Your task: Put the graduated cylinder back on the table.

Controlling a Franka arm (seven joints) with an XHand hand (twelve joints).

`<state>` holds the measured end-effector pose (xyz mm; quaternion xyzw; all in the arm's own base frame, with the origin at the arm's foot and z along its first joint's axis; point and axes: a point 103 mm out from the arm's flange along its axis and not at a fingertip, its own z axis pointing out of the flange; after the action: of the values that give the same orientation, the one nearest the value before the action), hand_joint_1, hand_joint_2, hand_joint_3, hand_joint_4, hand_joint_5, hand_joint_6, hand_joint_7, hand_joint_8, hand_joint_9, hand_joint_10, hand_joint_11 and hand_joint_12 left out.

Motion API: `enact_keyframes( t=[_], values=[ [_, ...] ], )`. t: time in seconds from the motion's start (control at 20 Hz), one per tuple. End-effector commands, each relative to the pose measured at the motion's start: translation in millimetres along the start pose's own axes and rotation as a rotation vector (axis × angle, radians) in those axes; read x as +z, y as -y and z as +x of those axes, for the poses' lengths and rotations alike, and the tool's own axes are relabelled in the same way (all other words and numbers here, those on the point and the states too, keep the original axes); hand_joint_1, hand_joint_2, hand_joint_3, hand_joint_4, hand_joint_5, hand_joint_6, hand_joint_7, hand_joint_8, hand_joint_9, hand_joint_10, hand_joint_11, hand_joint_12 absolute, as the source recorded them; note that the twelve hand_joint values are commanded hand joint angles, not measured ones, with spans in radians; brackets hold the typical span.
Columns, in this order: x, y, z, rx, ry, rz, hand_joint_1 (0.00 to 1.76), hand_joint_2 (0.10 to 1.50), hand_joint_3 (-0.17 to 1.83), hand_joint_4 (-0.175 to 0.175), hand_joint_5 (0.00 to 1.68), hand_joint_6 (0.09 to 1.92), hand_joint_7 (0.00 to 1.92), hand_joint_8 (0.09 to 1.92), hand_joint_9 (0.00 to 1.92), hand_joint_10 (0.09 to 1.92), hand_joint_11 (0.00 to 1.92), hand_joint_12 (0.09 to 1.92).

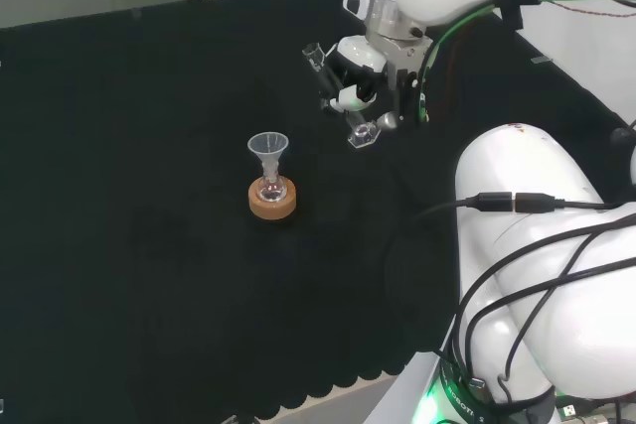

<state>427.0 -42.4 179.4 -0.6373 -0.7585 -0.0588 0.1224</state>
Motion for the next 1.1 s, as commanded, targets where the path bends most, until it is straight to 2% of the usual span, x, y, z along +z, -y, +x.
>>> enact_keyframes(
  t=[0.05,0.6,1.1],
  values=[
    [20.9,-23.7,-19.7,0.011,-0.114,-0.103,1.27,1.07,0.00,-0.175,1.05,0.88,1.08,0.87,1.45,0.09,1.24,0.71],
    [51.3,-38.0,-31.4,0.038,-0.272,-0.195,1.27,1.08,0.00,-0.175,1.05,0.89,1.07,0.89,1.44,0.09,1.23,0.71],
    [65.6,-40.2,-26.2,0.047,-0.315,-0.203,1.27,1.09,0.00,-0.175,1.03,0.92,1.05,0.92,1.42,0.09,1.22,0.72]
  ],
)
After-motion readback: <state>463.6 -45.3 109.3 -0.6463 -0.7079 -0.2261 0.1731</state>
